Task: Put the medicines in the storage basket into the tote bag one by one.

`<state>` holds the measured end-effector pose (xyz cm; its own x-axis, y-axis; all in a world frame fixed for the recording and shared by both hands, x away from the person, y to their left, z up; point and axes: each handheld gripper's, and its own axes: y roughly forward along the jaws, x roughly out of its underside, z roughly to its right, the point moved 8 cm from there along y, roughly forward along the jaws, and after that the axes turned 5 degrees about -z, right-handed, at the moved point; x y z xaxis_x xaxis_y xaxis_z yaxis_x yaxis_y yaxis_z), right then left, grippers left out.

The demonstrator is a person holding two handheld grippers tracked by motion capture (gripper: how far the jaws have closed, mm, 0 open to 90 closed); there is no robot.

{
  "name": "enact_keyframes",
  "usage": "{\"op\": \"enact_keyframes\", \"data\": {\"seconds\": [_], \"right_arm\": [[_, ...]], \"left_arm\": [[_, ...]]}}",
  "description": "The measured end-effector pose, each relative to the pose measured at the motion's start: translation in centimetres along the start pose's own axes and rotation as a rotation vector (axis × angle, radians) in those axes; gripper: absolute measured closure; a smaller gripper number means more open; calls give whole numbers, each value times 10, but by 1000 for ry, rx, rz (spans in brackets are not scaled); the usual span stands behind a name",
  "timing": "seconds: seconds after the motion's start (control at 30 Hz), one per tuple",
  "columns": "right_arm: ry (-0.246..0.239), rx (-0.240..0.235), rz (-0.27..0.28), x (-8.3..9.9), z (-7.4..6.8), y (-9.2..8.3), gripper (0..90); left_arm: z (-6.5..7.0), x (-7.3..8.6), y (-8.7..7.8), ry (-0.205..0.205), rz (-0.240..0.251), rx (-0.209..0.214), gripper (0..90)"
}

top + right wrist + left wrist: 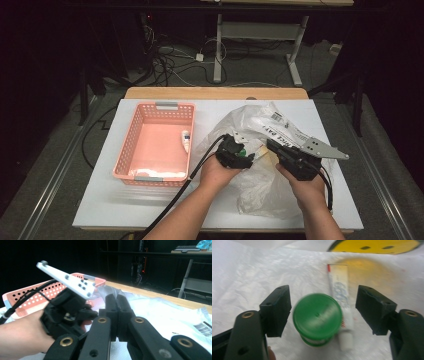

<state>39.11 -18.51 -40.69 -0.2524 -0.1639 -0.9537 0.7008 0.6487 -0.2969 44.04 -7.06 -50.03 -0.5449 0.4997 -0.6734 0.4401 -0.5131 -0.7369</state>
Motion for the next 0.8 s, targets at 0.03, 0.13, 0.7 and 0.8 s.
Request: {"op": "enact_keyframes", "data": {"seconds": [0.03, 0.13, 0.7, 0.8], "right_arm": [[1, 0, 0, 0, 0, 0, 900], [2, 1, -1, 0, 1, -1, 900], [8, 8, 11, -3, 3, -5, 900], [7, 7, 7, -2, 2, -5, 900]], "left_arm": [[4, 3, -6, -1, 3, 17, 273], [10, 9, -15, 7, 19, 36, 253], [35, 37, -69, 52, 53, 161, 0], [37, 41, -77, 52, 64, 169, 0]]}}
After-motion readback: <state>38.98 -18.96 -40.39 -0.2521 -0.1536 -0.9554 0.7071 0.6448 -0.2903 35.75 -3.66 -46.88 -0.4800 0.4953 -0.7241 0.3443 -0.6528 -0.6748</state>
